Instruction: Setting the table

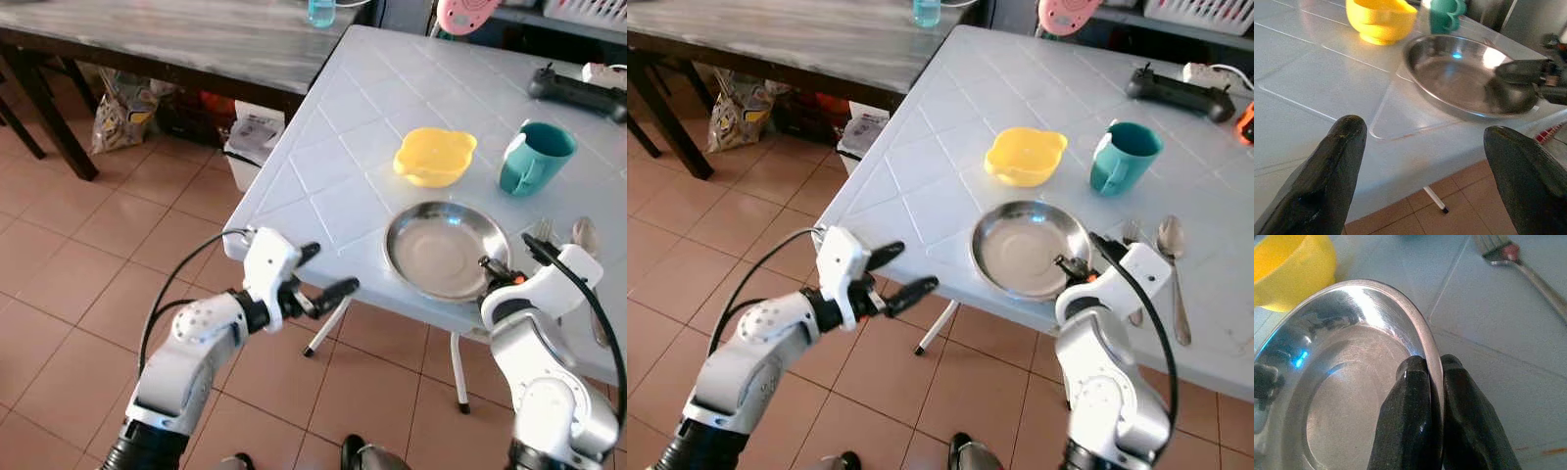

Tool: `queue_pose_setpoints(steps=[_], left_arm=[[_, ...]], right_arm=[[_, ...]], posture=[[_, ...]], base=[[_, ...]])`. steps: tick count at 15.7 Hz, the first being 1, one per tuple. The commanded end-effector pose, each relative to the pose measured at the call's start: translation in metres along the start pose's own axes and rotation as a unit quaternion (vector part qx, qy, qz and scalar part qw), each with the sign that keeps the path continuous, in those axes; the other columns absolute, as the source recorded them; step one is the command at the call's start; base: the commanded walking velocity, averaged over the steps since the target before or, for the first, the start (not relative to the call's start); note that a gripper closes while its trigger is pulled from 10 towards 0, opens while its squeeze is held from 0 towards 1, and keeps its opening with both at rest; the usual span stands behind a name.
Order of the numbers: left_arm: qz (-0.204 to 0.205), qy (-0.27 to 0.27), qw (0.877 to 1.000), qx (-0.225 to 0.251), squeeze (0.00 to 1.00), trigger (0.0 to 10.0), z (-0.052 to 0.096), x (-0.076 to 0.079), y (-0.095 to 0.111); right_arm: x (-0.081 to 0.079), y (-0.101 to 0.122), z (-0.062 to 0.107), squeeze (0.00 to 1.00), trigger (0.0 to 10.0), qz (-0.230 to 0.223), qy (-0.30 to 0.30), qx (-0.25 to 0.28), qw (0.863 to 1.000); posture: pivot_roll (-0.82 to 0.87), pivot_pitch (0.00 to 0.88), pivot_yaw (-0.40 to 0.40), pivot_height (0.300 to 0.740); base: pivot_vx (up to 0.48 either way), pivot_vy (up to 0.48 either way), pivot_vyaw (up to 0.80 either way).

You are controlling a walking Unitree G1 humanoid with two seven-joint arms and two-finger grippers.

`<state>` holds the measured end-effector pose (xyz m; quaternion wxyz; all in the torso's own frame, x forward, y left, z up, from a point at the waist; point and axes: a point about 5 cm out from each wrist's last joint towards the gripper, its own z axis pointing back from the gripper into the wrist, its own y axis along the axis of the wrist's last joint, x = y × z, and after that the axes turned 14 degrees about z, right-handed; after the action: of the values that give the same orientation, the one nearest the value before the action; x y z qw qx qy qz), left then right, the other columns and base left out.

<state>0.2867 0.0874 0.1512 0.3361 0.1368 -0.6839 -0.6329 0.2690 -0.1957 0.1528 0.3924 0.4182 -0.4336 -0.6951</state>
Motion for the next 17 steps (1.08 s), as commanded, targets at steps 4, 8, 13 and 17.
queue_pose_setpoints(steps=[4, 8, 13, 17], left_arm=[[-0.007, 0.110, 0.992, 0.061, 0.00, 10.0, 0.008, -0.035, 0.017], [0.006, 0.253, 0.961, 0.111, 0.00, 10.0, 0.020, -0.072, 0.030], [0.032, 0.299, 0.947, 0.116, 0.00, 10.0, 0.027, -0.087, 0.026], [0.031, 0.292, 0.950, 0.108, 0.00, 10.0, 0.024, -0.084, 0.021]], right_arm=[[-0.013, -0.005, 0.017, 0.00, 0.0, 0.102, 0.053, 0.048, 0.992], [-0.024, 0.011, 0.025, 0.00, 10.0, 0.127, 0.085, 0.121, 0.981], [-0.028, 0.011, 0.029, 0.00, 10.0, 0.135, 0.089, 0.147, 0.976], [-0.034, 0.011, 0.032, 0.00, 10.0, 0.130, 0.108, 0.156, 0.973]], posture=[[0.10, 0.157, -0.058, 0.740], [0.10, 0.143, -0.061, 0.740], [0.11, 0.143, -0.064, 0.740], [0.11, 0.151, -0.064, 0.740]], base=[[0.000, 0.000, 0.00], [0.000, 0.000, 0.00], [0.000, 0.049, -0.09], [0.000, 0.356, -0.76]])
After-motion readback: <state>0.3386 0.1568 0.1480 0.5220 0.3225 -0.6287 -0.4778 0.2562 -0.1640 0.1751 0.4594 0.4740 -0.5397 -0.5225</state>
